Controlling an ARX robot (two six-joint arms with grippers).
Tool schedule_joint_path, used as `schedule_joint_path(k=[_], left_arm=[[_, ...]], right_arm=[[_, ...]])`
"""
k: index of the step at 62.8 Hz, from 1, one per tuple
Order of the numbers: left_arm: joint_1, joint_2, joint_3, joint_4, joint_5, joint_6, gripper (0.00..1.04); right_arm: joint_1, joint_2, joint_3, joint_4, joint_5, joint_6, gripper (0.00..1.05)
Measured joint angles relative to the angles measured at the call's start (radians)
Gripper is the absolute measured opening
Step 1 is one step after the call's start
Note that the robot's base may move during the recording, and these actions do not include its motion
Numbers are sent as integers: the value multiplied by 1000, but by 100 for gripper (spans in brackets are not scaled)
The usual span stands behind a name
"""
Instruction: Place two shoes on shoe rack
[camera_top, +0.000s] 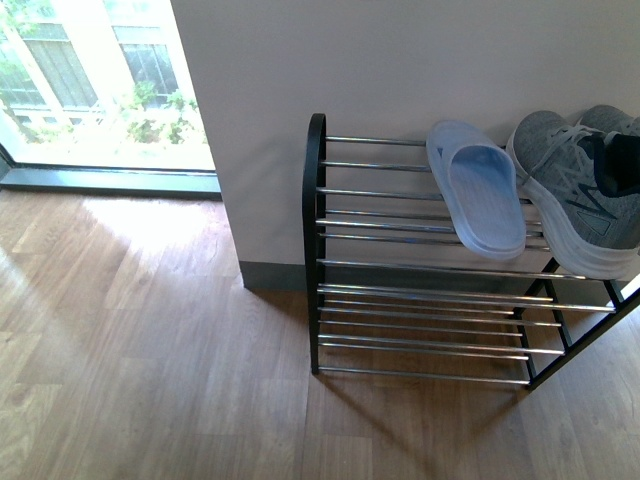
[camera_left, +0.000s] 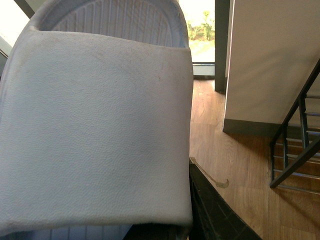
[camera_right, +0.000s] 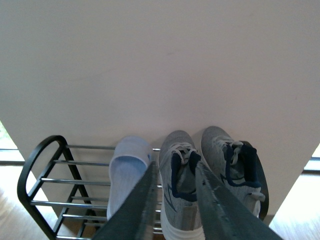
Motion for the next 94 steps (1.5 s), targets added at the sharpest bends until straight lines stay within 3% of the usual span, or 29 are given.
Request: schedule_joint_path(k=[6,49,94], left_arm=[[0,0,0,0,0,0,2],[0,0,0,0,0,0,2],[0,0,0,0,0,0,2]], right_arm=[[0,-48,-47,-25,0,-5,2],[0,-540,-102,-433,1,-8,2],[0,-844,-102,-723,1,-9,2]])
